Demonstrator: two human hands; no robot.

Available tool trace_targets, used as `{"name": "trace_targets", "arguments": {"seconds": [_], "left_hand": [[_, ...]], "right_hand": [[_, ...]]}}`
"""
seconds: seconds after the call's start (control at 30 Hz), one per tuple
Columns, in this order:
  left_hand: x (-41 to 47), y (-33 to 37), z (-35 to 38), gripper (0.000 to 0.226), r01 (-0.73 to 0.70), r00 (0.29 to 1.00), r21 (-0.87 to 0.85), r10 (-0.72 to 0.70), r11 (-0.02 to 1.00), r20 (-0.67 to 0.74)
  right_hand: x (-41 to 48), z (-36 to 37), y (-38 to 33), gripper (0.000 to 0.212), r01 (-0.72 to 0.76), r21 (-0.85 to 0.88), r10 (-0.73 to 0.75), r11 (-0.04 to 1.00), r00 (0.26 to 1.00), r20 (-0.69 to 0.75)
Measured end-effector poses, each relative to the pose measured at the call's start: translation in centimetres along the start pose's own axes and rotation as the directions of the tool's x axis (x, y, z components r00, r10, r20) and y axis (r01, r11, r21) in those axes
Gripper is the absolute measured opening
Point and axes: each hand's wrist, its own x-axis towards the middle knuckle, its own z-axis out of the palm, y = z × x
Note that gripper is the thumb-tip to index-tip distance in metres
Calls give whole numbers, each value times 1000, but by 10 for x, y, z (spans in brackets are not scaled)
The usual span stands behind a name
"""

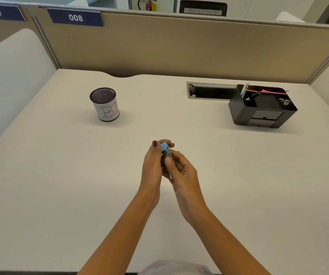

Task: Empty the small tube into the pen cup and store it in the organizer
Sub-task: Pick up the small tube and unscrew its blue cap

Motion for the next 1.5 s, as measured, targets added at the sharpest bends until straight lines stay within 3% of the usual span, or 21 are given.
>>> {"name": "trace_targets", "arguments": {"seconds": [0.37, 0.63, 0.83, 0.93, 1.0, 1.07, 1.13, 1.2, 1.33, 1.5], "left_hand": [[2, 21, -1, 30, -80, 996, -49, 79, 996, -36], [7, 33, -4, 40, 28, 998, -222, -38, 975, -41], [7, 34, -10, 40, 125, 992, -384, -125, 915, 24], [8, 27, -12, 36, 110, 990, -457, -136, 883, -25], [8, 15, -12, 33, 54, 983, -345, -110, 937, -144], [4, -4, -15, 25, -22, 969, -18, 17, 1000, -247], [-2, -28, -21, 14, -103, 964, 298, 169, 949, -207], [-7, -51, -29, 14, -152, 970, 469, 223, 870, -99], [-8, -87, -39, 25, -160, 977, 676, 212, 720, 5], [-7, -105, -44, 28, -187, 974, 755, 220, 629, 58]], "right_hand": [[1, 5, -8, 27, 77, -10, -77, 997, 997, 3], [-1, 7, -7, 30, 76, -24, -77, 997, 997, -3], [-5, 5, -6, 46, 85, 63, -86, 994, 996, 16], [-5, 1, -5, 45, 87, 111, -85, 990, 996, -19], [-4, -3, -5, 43, 86, 136, -79, 987, 995, -56], [-3, -8, -5, 42, 91, 155, -78, 984, 993, -87], [-2, -14, -4, 41, 96, 175, -77, 980, 990, -115], [-2, -19, -2, 38, 97, 182, -72, 978, 987, -143], [-2, -24, 3, 37, 82, 214, -41, 973, 981, -187], [-1, -24, 6, 43, 77, 229, -23, 970, 972, -233]]}}
